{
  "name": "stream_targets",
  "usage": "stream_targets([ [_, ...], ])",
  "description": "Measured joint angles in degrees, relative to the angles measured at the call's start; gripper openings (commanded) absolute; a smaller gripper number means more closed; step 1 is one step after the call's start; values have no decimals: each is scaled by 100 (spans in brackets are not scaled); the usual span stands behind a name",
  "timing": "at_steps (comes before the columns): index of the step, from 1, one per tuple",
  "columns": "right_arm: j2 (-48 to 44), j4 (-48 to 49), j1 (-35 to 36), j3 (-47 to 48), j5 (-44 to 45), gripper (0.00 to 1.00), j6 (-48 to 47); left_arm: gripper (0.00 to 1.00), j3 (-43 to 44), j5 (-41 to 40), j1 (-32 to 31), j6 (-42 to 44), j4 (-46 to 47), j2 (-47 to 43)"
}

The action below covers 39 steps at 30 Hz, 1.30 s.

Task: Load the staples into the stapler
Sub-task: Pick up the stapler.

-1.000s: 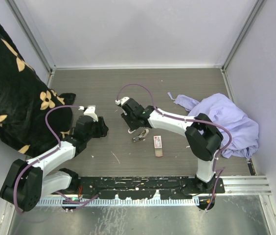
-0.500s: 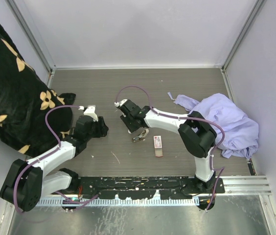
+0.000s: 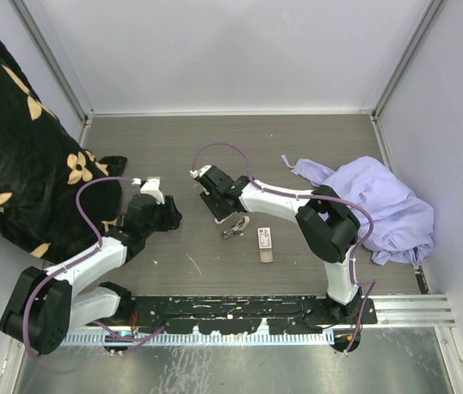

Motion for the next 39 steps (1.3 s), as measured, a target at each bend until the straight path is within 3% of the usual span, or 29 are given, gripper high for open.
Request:
stream_targets([
  [14, 170, -129, 0, 111, 79, 38, -107, 52, -4, 0, 0, 2, 2, 0],
  [26, 227, -243, 0, 212, 105, 27, -63, 52, -37, -2, 0, 2, 0, -2],
  [39, 214, -258, -22, 223, 133, 26, -24, 52, -44, -4, 0, 2, 2, -46],
])
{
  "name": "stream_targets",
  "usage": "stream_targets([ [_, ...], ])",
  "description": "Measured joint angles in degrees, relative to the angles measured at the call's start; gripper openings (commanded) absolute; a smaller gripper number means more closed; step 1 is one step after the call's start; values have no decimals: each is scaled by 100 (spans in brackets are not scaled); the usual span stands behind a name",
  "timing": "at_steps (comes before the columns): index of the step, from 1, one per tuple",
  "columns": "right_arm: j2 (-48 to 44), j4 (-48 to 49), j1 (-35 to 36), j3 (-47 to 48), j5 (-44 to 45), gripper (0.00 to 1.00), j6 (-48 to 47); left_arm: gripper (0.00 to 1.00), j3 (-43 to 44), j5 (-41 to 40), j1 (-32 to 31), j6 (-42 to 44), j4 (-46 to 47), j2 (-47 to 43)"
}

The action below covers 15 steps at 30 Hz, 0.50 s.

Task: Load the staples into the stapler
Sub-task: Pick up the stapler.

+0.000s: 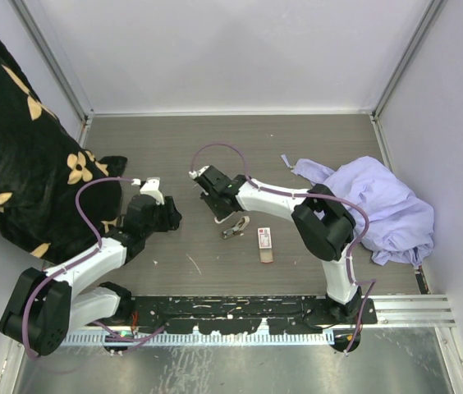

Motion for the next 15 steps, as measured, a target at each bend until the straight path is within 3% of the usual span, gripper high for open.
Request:
stream_targets([
  [15, -247, 153, -17, -111, 42, 26, 52, 52, -2, 2, 0, -2, 0, 0],
])
